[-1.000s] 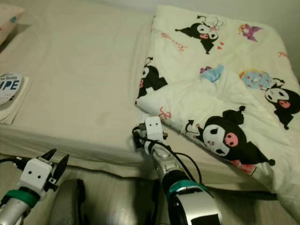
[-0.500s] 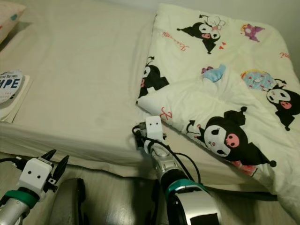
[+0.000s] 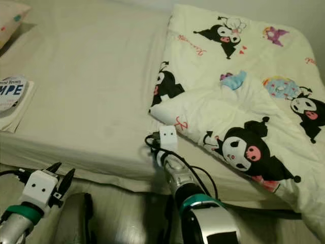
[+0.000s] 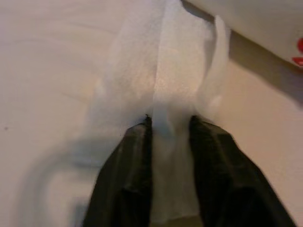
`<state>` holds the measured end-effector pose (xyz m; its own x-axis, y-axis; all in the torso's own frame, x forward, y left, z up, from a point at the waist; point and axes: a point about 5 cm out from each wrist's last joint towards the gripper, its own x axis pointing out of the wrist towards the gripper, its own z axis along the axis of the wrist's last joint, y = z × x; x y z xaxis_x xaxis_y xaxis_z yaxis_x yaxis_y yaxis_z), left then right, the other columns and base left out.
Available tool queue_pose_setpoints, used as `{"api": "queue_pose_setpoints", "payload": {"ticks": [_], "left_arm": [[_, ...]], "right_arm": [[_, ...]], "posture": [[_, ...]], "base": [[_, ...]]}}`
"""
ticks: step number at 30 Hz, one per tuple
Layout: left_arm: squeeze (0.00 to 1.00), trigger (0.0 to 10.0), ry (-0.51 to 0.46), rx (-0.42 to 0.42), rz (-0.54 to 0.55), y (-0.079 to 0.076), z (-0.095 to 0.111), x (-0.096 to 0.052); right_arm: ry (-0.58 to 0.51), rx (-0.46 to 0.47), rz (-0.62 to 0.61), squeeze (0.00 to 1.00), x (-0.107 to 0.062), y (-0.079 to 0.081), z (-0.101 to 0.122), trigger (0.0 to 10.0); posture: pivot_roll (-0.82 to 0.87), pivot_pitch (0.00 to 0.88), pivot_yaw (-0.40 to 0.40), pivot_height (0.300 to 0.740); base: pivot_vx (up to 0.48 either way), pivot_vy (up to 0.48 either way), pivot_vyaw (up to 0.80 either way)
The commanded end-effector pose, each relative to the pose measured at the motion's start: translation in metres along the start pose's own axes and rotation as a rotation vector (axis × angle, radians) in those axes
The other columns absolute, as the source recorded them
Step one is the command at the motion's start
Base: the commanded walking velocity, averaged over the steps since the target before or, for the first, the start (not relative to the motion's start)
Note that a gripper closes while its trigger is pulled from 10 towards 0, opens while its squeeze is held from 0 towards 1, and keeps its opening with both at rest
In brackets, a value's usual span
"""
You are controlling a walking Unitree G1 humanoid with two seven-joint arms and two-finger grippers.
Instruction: Clean up the room
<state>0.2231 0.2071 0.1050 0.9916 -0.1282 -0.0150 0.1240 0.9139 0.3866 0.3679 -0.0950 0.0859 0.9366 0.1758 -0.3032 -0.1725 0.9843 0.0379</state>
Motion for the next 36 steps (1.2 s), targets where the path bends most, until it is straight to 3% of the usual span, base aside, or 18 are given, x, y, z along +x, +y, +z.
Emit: {"api": "queue_pose_setpoints", "payload": {"ticks": [1, 10, 16, 21, 24, 26, 28, 36], "left_arm": [[0.00, 10.0, 0.049, -0.006, -0.016, -0.004, -0.009, -0.004], [0.00, 10.0, 0.061, -0.014, -0.003, -0.006, -0.015, 0.011], [0.00, 10.0, 0.065, -0.064, 0.021, -0.013, -0.016, 0.027], [0.00, 10.0, 0.067, -0.071, 0.022, -0.016, -0.016, 0.030], [0.00, 10.0, 0.065, -0.088, 0.022, -0.024, -0.014, 0.038], [0.00, 10.0, 0.065, -0.088, 0.022, -0.024, -0.014, 0.038], [0.00, 10.0, 0.051, -0.094, 0.013, -0.029, -0.010, 0.045], [0.00, 10.0, 0.027, -0.189, 0.014, -0.034, -0.001, 0.059]], "right_arm": [[0.039, 0.019, 0.002, 0.00, -0.002, 0.000, -0.011, 0.0], [0.031, 0.049, 0.011, 0.00, -0.003, -0.002, -0.012, 0.0], [-0.005, 0.149, 0.001, 0.00, -0.006, -0.011, -0.016, 0.0], [-0.017, 0.140, 0.016, 0.00, -0.008, -0.012, -0.020, 0.0], [-0.088, 0.175, 0.059, 0.00, -0.022, -0.019, -0.037, 0.0], [-0.088, 0.175, 0.059, 0.00, -0.022, -0.019, -0.037, 0.0], [-0.153, 0.201, 0.062, 0.00, -0.036, -0.020, -0.047, 0.0], [-0.286, 0.205, 0.050, 0.00, -0.061, -0.015, -0.045, 0.0]], "posture": [[0.23, 0.203, -0.073, 0.560], [0.21, 0.132, -0.075, 0.560], [0.16, 0.071, -0.074, 0.560], [0.15, 0.048, -0.075, 0.560], [0.12, 0.011, -0.055, 0.560], [0.12, 0.011, -0.055, 0.560], [0.10, 0.000, -0.040, 0.560], [0.08, 0.000, -0.030, 0.560]], "base": [[0.000, 0.000, 0.00], [0.000, 0.000, 0.00], [0.000, 0.000, 0.00], [0.000, 0.000, 0.00], [0.000, 0.000, 0.00], [0.000, 0.000, 0.00], [0.000, 0.000, 0.00], [0.000, 0.000, 0.00]]}}
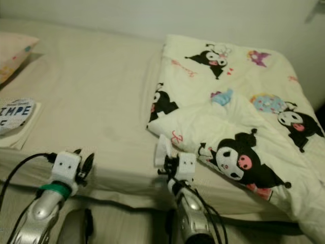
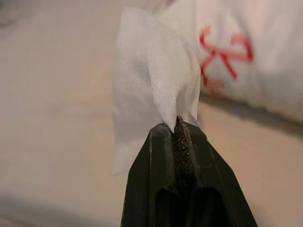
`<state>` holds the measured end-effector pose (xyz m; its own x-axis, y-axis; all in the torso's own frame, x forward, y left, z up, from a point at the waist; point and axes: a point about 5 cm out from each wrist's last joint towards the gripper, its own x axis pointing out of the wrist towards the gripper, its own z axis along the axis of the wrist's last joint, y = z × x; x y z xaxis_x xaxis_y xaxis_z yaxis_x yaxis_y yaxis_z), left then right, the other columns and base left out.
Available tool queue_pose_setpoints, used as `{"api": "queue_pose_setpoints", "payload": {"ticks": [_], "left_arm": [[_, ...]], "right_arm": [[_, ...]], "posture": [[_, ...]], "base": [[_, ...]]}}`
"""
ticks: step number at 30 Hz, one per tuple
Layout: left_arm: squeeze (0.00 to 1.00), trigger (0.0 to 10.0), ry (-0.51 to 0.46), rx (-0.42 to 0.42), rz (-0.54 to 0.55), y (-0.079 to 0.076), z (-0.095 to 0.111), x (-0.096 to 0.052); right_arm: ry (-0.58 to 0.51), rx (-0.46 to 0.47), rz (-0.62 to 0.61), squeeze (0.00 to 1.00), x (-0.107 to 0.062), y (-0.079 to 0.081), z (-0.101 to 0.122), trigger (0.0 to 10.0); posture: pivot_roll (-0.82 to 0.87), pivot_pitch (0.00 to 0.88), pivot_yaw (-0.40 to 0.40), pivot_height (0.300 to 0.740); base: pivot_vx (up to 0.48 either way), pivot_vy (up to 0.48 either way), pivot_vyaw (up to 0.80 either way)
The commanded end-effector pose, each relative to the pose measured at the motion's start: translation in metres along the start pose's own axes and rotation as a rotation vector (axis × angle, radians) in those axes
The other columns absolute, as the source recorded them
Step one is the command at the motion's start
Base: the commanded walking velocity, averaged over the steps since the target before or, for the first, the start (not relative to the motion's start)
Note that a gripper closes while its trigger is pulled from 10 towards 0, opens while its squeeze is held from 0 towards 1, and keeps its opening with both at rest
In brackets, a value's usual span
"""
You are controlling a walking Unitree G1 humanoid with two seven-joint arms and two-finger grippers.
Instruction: Clean up the room
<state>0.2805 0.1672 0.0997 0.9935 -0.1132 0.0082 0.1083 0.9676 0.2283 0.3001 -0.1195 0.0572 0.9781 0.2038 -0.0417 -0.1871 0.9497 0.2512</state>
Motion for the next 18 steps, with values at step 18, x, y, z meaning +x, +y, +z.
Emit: {"api": "queue_pose_setpoints", "payload": {"ticks": [18], "left_arm": [[0.00, 10.0, -0.040, -0.011, -0.025, -0.006, 0.014, 0.006]], "right_arm": [[-0.113, -0.014, -0.025, 0.00, -0.006, 0.003, 0.028, 10.0]], "posture": [[0.09, 0.000, -0.036, 0.590]], "base": [[0.000, 0.000, 0.00]]}}
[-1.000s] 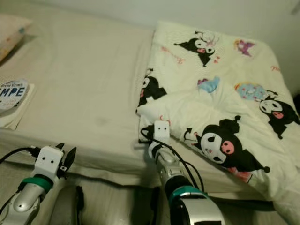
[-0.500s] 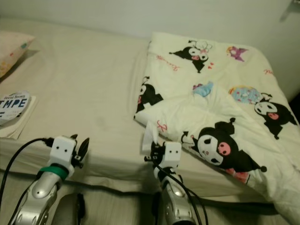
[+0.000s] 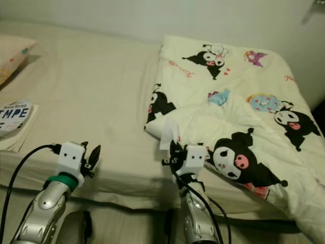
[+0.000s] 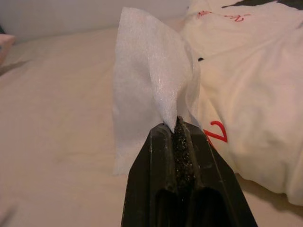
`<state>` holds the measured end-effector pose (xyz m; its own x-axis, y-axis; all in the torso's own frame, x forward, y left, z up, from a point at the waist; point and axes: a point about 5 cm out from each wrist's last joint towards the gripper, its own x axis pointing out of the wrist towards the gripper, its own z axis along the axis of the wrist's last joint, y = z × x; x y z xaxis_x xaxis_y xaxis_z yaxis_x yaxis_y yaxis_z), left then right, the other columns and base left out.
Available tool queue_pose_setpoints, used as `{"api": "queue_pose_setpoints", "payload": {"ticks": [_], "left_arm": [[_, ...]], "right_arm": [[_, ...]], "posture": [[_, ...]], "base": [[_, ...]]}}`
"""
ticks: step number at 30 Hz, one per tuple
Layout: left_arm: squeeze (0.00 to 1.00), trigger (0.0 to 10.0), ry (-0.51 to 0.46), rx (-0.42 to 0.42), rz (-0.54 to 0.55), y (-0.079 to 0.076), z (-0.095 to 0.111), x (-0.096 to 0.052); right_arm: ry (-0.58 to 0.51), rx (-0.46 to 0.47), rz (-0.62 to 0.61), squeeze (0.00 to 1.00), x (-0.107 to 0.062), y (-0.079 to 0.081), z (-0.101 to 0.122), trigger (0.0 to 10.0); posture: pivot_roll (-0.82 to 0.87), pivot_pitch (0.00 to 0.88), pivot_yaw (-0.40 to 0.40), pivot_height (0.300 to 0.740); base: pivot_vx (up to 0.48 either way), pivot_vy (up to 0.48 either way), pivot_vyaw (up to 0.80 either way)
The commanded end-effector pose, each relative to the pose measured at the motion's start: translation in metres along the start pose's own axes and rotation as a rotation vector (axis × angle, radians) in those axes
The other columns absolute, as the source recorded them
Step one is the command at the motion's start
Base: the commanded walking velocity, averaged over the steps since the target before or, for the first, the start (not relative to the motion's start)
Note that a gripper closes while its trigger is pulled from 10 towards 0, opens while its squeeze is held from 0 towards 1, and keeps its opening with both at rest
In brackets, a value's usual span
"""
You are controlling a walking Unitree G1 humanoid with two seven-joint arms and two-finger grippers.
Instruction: Clean up the room
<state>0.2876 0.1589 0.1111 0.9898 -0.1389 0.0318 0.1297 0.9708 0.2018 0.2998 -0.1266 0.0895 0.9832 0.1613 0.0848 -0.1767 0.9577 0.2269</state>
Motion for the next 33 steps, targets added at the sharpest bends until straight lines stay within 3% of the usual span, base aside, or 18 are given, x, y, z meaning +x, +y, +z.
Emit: {"api": "queue_pose_setpoints", "payload": {"ticks": [1, 11, 15, 22, 33], "left_arm": [[0.00, 10.0, -0.014, 0.019, -0.007, -0.0016, 0.0018, -0.0023], [0.00, 10.0, 0.008, 0.010, 0.001, -0.0021, -0.0019, -0.0051], [0.00, 10.0, 0.011, 0.022, -0.013, -0.0041, -0.0031, -0.0067], [0.00, 10.0, 0.016, 0.022, -0.014, -0.0043, -0.0043, -0.0077], [0.00, 10.0, 0.022, 0.020, -0.018, -0.0043, -0.0059, -0.0092]], "right_arm": [[0.023, 0.009, -0.018, 0.00, -0.0043, 0.0009, -0.0040, 10.0], [0.036, -0.005, -0.020, 0.00, -0.0058, 0.0008, -0.0029, 10.0], [0.039, -0.065, -0.029, 0.00, -0.0061, -0.0001, -0.0022, 10.0], [0.005, -0.027, -0.043, 0.00, -0.0070, -0.0020, 0.0023, 10.0], [0.014, -0.050, -0.072, 0.00, -0.0107, -0.0033, 0.0013, 10.0]], "posture": [[0.09, 0.000, -0.036, 0.595], [0.08, 0.000, -0.035, 0.630], [0.08, 0.000, -0.035, 0.645], [0.08, 0.000, -0.036, 0.670], [0.07, 0.000, -0.028, 0.710]], "base": [[0.000, 0.000, 0.00], [0.000, 0.000, 0.00], [0.000, 0.000, 0.00], [0.000, 0.000, 0.00], [0.000, 0.000, 0.00]]}}
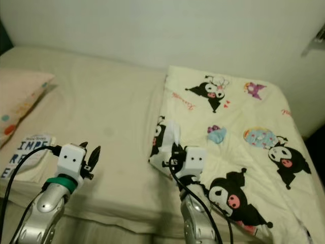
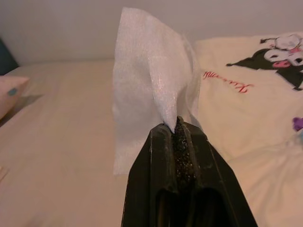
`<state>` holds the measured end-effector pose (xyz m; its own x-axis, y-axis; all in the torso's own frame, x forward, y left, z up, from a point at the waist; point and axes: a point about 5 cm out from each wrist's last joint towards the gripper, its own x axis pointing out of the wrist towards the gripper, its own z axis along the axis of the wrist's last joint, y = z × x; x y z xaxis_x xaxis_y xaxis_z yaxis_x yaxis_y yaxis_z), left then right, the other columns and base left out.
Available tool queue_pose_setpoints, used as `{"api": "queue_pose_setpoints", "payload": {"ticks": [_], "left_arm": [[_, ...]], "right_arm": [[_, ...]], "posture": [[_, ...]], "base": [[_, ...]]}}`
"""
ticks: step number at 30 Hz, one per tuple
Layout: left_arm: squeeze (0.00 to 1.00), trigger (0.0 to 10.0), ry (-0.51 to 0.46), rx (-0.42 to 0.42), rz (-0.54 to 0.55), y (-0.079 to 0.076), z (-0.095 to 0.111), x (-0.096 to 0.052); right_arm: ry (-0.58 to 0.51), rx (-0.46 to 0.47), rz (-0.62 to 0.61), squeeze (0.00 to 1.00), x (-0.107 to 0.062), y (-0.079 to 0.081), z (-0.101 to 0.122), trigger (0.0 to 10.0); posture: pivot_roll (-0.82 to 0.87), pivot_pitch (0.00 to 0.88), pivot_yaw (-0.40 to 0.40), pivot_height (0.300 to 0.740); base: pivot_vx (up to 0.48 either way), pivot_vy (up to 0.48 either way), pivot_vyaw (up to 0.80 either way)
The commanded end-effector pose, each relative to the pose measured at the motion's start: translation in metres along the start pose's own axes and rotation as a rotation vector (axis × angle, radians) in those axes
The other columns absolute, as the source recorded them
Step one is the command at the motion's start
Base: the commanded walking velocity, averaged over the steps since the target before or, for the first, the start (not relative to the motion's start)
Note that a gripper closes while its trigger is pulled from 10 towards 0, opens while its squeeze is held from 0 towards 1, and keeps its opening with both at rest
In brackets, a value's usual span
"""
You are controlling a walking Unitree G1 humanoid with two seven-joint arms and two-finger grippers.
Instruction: Clean up the room
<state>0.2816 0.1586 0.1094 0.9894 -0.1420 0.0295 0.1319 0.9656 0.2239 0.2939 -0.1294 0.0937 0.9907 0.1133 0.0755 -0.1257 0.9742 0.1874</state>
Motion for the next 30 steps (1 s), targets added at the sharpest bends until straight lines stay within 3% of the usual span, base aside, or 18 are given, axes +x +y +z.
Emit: {"api": "queue_pose_setpoints", "payload": {"ticks": [1, 8, 25, 30], "left_arm": [[0.00, 10.0, 0.021, -0.002, -0.015, -0.0030, -0.0046, -0.0032], [0.00, 10.0, 0.031, -0.013, -0.002, -0.0019, -0.0064, -0.0034], [0.00, 10.0, 0.052, -0.040, 0.019, -0.0011, -0.0100, -0.0048], [0.00, 10.0, 0.064, -0.061, 0.047, 0.0022, -0.0116, -0.0055]], "right_arm": [[0.016, -0.006, -0.022, 0.00, -0.0047, -0.0027, -0.0038, 10.0], [0.032, 0.022, -0.045, 0.00, -0.0059, -0.0054, -0.0054, 10.0], [0.055, 0.034, -0.061, 0.00, -0.0054, -0.0076, -0.0062, 10.0], [0.116, 0.064, -0.095, 0.00, -0.0054, -0.0118, -0.0131, 10.0]], "posture": [[0.07, 0.000, -0.028, 0.710], [0.07, 0.000, -0.029, 0.740], [0.07, 0.000, -0.034, 0.740], [0.06, 0.000, -0.035, 0.740]], "base": [[0.000, 0.000, 0.00], [0.000, 0.000, 0.00], [0.000, 0.000, 0.00], [0.000, 0.000, 0.00]]}}
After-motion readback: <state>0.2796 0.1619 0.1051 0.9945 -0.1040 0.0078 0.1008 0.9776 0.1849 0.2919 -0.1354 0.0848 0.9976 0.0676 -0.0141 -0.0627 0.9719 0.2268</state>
